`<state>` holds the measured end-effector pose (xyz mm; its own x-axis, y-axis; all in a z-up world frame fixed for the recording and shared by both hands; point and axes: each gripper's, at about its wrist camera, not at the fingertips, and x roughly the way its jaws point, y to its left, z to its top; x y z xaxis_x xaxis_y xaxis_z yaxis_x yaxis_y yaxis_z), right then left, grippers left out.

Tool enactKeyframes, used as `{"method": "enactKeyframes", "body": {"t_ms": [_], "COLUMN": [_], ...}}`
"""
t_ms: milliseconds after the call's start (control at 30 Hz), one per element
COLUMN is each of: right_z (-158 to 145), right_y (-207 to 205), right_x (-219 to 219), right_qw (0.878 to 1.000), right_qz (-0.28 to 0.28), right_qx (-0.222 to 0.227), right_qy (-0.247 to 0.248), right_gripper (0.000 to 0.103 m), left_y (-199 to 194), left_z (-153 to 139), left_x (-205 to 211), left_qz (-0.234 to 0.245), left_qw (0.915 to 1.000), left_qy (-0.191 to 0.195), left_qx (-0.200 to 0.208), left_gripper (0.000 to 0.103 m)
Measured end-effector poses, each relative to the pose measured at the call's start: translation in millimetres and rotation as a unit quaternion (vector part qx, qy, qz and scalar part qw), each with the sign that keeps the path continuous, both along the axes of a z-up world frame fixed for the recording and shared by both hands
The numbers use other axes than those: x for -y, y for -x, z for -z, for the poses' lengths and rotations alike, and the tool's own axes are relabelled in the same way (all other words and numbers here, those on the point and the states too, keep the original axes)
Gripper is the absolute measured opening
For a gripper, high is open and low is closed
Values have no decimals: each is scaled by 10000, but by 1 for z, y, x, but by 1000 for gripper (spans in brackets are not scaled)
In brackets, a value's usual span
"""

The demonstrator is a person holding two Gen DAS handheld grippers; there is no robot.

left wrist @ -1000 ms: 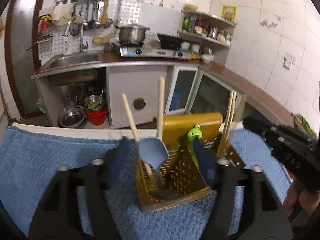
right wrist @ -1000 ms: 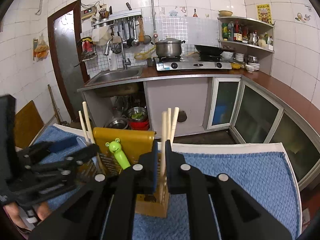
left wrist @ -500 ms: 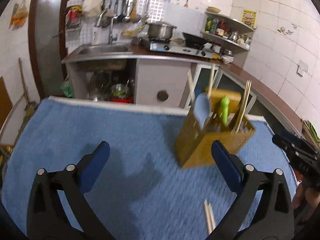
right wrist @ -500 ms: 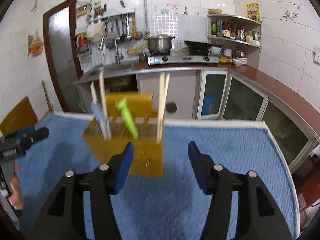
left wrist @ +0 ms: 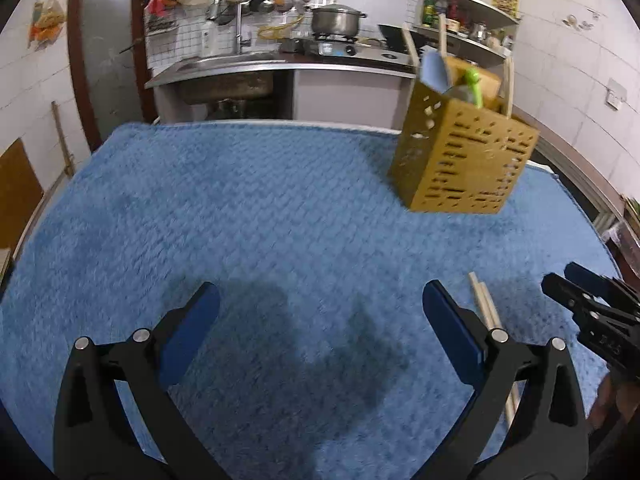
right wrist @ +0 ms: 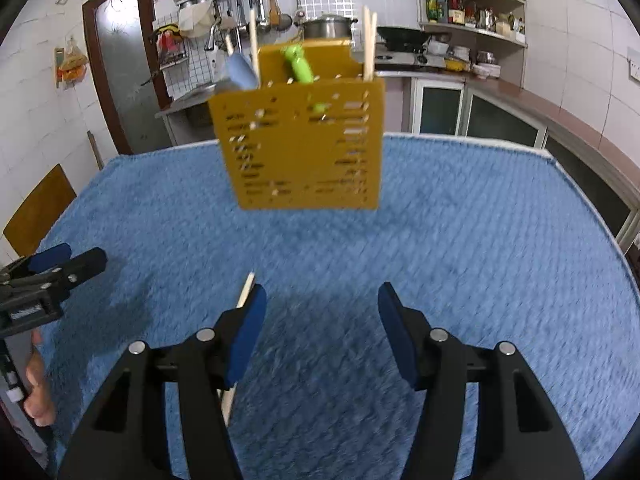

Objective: Organize utensils
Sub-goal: 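Move both open tools back over the two remaining chopsticks, then lower the right tool onto a wooden chopstick and close on it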

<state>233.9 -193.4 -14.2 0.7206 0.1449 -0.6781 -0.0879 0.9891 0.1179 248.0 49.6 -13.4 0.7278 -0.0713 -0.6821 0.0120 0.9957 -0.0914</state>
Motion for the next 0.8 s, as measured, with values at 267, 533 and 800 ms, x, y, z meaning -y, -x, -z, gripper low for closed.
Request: {"method": "enactKeyframes", "body": {"t_ms": [267,533,800], "right_z": [31,37,34], "right_y": [-7,-7,-6], "right_x": [-30,-33,-54], "right_qw": [9986,9976,9953], "right_qz": [-319,-368,-510], "right_qx": [-412,-552,-599], "right_qy": [129,214,557], "right_gripper": [58,55,26], "left_y": [-2,-3,0], "left_z": [18,18,17], "left_x": [-1,-6,2], "left_qz": [-67,-88,-38], "left_qw": [9998,9998,9997], "left_qy": [-145,3,-213], "left_qx": [-136,-183,-120], "left_gripper": [98,98,98]}}
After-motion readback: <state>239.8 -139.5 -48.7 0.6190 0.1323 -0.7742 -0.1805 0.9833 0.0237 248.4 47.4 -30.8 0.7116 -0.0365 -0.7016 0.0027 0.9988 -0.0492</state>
